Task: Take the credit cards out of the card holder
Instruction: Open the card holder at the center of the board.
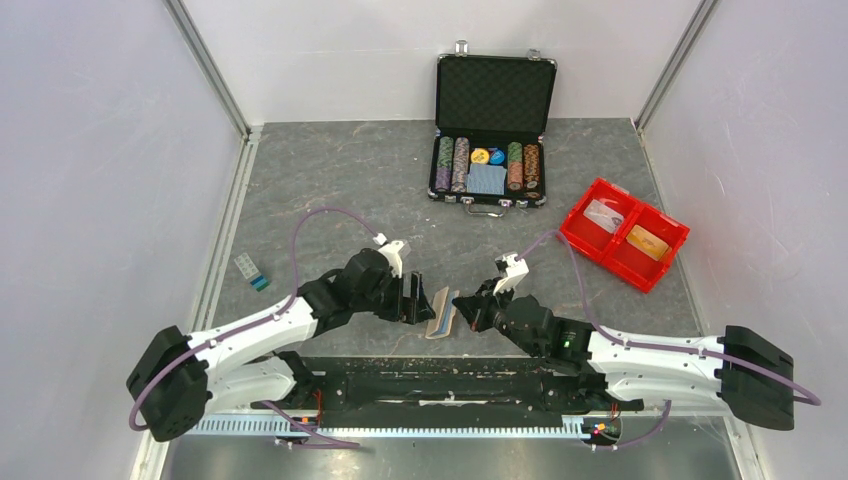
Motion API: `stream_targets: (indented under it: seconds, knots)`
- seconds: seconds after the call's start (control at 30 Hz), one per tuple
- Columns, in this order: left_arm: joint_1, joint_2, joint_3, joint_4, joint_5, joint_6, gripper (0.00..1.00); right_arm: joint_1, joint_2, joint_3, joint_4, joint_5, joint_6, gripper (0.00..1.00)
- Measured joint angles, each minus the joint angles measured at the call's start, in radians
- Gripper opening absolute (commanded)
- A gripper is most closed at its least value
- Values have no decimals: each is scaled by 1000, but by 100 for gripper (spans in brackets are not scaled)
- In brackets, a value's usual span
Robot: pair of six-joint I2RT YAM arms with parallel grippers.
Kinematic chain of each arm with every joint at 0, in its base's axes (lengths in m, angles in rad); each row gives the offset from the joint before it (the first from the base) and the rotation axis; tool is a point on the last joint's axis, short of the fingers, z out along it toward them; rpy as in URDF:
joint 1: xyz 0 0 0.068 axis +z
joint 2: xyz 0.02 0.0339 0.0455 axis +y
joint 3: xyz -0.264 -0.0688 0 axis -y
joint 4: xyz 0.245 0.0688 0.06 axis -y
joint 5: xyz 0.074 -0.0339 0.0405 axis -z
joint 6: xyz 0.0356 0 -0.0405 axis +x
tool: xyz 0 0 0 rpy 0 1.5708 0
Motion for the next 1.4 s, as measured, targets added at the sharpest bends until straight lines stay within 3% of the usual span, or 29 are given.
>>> stream_targets:
  seconds: [0.7, 1.1, 1.23, 1.4]
  knots:
    - [0, 39, -9, 71, 27, -2, 83, -18, -11, -16, 24, -35, -10, 0]
    - [0, 43, -26, 86, 26, -2, 77, -35, -27, -16, 28, -45, -17, 0]
    - [0, 66, -28, 90, 26, -3, 65, -39, -36, -23, 29, -52, -16, 0]
    - [0, 86, -29, 92, 24, -14, 32, -46, -56, -26, 33, -61, -16, 0]
